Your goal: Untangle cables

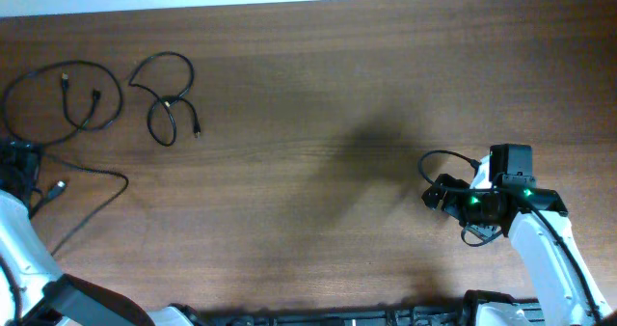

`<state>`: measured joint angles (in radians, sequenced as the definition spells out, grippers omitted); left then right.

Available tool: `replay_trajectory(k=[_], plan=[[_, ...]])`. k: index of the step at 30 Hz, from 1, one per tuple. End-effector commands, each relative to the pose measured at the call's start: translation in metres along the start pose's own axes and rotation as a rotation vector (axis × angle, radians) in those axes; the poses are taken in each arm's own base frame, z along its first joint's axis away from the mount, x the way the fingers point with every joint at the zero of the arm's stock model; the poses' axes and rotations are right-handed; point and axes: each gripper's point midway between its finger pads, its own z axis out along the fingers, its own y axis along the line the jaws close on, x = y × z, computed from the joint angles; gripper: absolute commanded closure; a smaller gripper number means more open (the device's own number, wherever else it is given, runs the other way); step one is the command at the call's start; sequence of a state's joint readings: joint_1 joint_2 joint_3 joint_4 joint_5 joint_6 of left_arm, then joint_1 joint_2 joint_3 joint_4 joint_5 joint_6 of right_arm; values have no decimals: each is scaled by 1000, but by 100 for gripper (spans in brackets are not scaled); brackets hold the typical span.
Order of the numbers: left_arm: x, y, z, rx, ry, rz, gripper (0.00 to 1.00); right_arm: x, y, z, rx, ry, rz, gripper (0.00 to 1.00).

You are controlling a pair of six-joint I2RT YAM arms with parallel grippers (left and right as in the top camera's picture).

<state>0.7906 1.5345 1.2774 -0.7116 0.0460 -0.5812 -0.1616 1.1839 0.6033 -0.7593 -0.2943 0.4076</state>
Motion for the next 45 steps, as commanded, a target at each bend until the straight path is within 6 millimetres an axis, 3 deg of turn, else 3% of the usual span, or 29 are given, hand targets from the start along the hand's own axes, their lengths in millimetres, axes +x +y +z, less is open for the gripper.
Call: replay_trajectory(k=[1, 5, 7, 9, 11, 16, 18, 20, 21, 25, 27, 28, 29, 30, 31, 33, 34, 37, 39, 40, 43, 45], plan=[[-5, -16, -5, 40, -29, 150, 1, 0, 2, 0, -3, 0, -18, 1], [-25, -12, 7, -24, -124, 133, 16, 0, 2, 0, -3, 0, -18, 1], [-28, -8, 32, -55, -121, 173, 16, 0, 2, 0, -3, 0, -18, 1], [-27, -3, 63, -81, -104, 203, 27, 0, 2, 0, -3, 0, -18, 1], [-22, 4, 100, -102, -84, 204, 28, 0, 2, 0, -3, 0, -18, 1], [0, 6, 168, -106, -48, 225, 30, 0, 2, 0, -3, 0, -18, 1], [14, 10, 189, -116, -17, 237, 45, 0, 2, 0, -3, 0, -18, 1], [12, 10, 190, -115, -24, 235, 83, 0, 2, 0, -3, 0, -18, 1], [3, 13, 182, -132, -38, 224, 100, 0, 2, 0, -3, 0, -18, 1], [-22, 62, 126, -286, -56, -40, 100, 0, 2, 0, -3, 0, -18, 1], [-23, 69, 107, -264, -26, -105, 100, 0, 2, 0, -3, 0, -18, 1], [-21, 66, 100, -235, -6, -115, 94, 0, 2, 0, -3, 0, -18, 1], [-21, 60, 95, -202, 5, -119, 44, 0, 2, 0, -3, 0, -18, 1], [-23, 48, 88, -146, 8, -120, 2, 0, 2, 0, -3, 0, -18, 1], [-29, 23, 68, -26, 9, -119, 1, 0, 2, 0, -3, 0, -18, 1], [-35, -5, 43, 102, 3, -89, 1, 0, 2, 0, -3, 0, -18, 1], [-42, -34, 10, 218, -29, -23, 1, 0, 2, 0, -3, 0, -18, 1], [-32, -82, -60, 414, -79, 130, 1, 0, 2, 0, -3, 0, -18, 1], [-2, -120, -126, 536, -119, 232, 1, 0, 2, 0, -3, 0, -18, 1], [5, -126, -136, 557, -125, 257, 1, 0, 2, 0, -3, 0, -18, 1], [52, -161, -188, 695, -143, 459, 1, 0, 2, 0, -3, 0, -19, 1], [95, -184, -219, 804, -128, 604, 1, 0, 2, 0, -3, 0, -18, 1]])
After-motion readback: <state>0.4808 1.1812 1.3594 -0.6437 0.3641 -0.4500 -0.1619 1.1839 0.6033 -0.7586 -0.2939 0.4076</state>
